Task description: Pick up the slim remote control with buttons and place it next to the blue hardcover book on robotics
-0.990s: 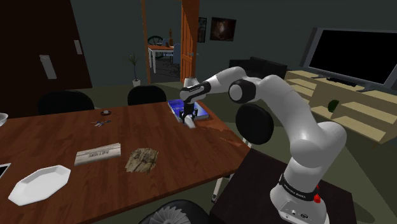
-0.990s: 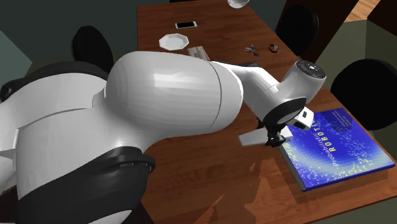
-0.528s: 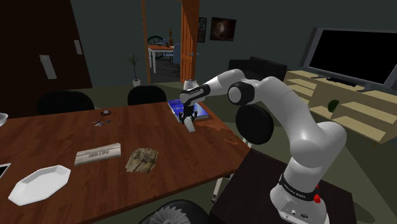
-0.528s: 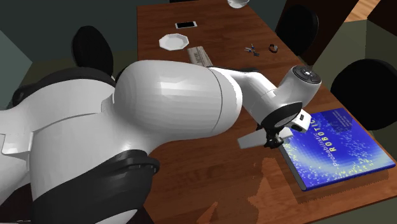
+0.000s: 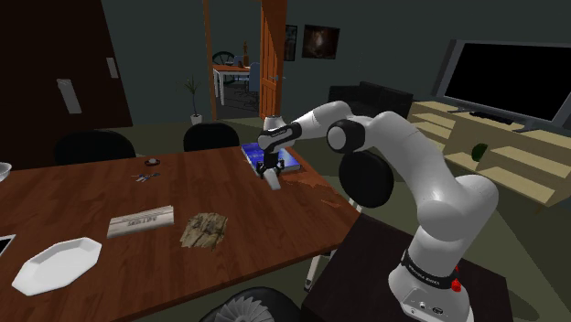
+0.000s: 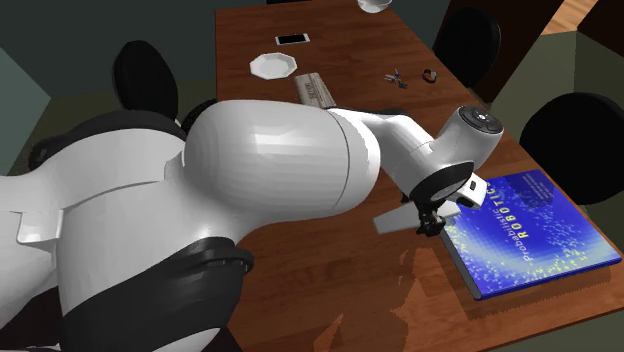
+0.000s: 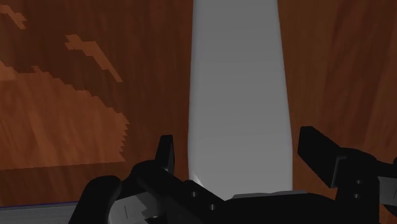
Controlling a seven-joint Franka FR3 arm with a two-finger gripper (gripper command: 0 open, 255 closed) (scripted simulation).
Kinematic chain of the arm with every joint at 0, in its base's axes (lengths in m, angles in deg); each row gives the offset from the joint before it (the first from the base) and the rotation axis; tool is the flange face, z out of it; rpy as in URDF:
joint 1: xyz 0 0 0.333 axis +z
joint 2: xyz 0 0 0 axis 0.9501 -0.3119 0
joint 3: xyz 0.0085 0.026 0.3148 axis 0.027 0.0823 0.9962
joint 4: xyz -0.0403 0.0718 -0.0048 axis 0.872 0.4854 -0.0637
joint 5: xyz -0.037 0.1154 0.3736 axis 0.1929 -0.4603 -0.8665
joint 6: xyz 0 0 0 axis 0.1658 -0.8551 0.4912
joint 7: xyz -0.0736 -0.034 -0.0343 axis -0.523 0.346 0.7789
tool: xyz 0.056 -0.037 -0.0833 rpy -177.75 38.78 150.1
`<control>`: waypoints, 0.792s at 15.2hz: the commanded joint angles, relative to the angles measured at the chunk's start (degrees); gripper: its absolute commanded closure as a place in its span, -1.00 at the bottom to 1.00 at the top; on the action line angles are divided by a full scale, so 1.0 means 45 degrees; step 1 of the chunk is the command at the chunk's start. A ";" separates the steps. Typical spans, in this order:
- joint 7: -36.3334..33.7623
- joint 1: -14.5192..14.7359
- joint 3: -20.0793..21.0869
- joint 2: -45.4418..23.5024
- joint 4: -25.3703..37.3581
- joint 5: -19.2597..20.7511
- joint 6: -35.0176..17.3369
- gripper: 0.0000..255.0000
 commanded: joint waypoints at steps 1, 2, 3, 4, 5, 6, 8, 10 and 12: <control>0.0016 -0.0030 0.0000 0.0142 -0.0250 0.0001 -0.0107 -1.00; 0.0016 -0.0041 0.0010 0.0482 -0.0426 -0.0007 0.0057 -1.00; 0.0017 -0.0052 0.0021 0.0806 -0.0573 -0.0015 0.0235 -1.00; 0.0019 -0.0062 0.0031 0.1114 -0.0688 -0.0023 0.0428 -1.00; 0.0020 -0.0069 0.0039 0.1346 -0.0758 -0.0031 0.0591 -1.00; 0.0021 -0.0069 0.0039 0.1346 -0.0757 -0.0031 0.0591 -1.00; 0.0021 -0.0069 0.0039 0.1346 -0.0758 -0.0031 0.0590 -1.00; 0.0021 -0.0069 0.0039 0.1346 -0.0757 -0.0031 0.0591 -1.00; 0.0021 -0.0069 0.0039 0.1346 -0.0757 -0.0031 0.0591 -1.00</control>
